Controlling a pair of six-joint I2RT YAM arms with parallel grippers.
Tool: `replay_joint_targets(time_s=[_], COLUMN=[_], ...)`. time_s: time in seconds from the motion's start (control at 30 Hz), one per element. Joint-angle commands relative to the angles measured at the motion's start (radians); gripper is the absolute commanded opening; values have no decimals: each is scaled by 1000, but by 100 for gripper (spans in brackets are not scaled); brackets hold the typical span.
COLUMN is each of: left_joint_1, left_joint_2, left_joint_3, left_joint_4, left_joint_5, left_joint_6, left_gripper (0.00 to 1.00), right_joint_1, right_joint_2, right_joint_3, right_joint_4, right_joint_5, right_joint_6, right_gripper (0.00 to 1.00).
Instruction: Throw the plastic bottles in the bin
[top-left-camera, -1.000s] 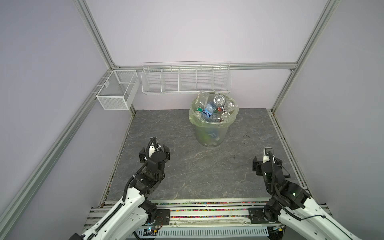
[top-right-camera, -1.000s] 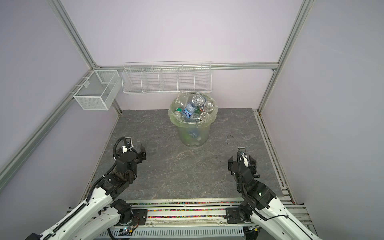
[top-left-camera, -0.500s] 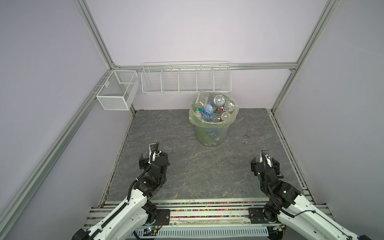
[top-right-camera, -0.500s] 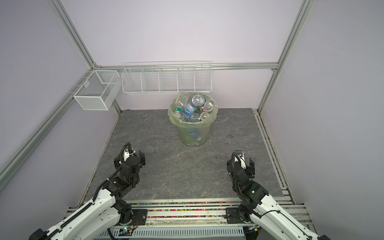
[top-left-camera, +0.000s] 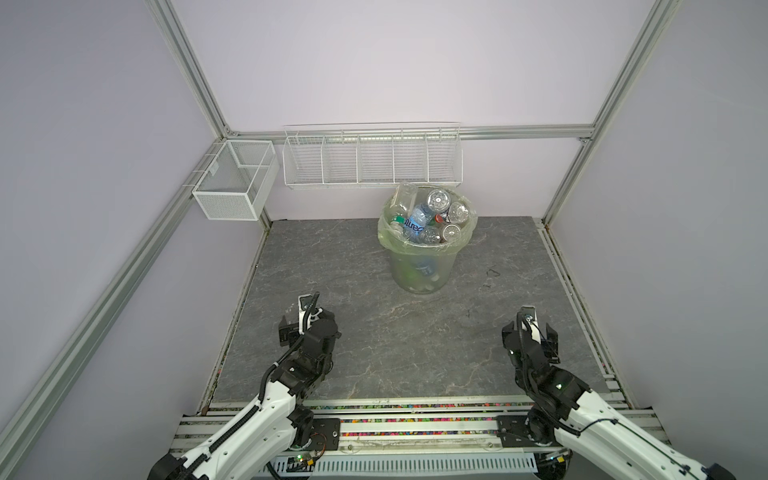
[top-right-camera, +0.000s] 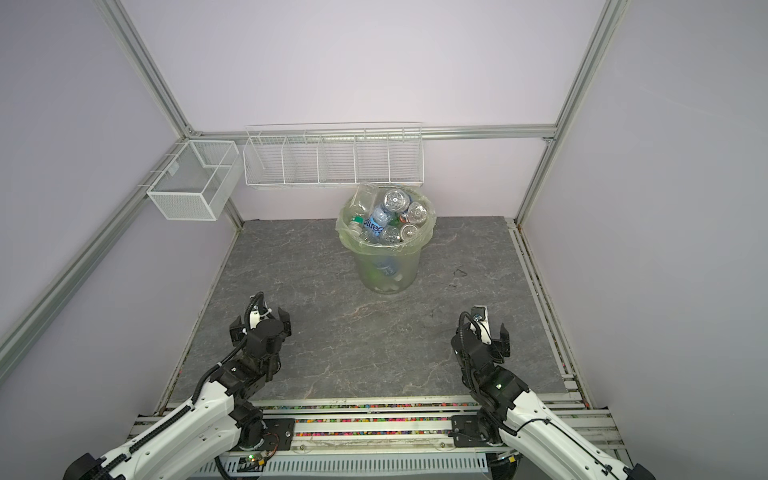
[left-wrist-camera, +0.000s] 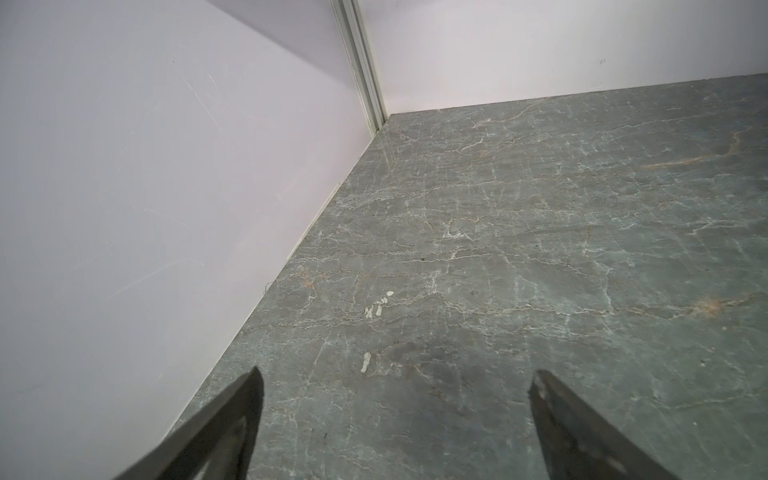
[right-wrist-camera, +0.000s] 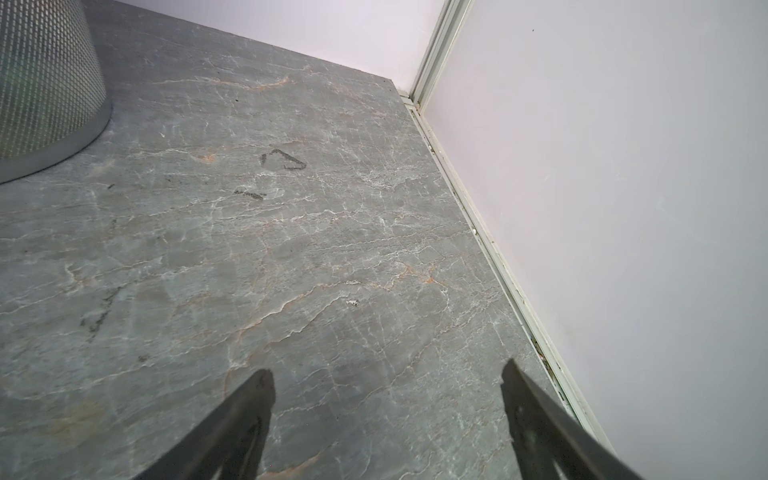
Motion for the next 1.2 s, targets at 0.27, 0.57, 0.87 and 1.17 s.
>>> replay_joint_targets(time_s=[0.27,0.57,0.87,1.17], left_joint_1=[-1,33,68,120], left_joint_2=[0,72,90,172], left_joint_3=[-13,-32,-57,-62], left_joint_4=[48,201,314,450], left_joint_5=[-54,-61,-94,-63], left_joint_6=[-28,10,13,21], left_gripper=[99,99,99,99], right_joint_1=[-109,-252,-348,-403], right_joint_2=[-40,28,227,466], right_joint_3=[-44,-78,-80,-70], right_joint_4=[151,345,598,902], right_joint_5=[-50,-160,-249,-319], right_joint_6=[-55,-69,-101,-169], right_gripper=[88,89,88,88])
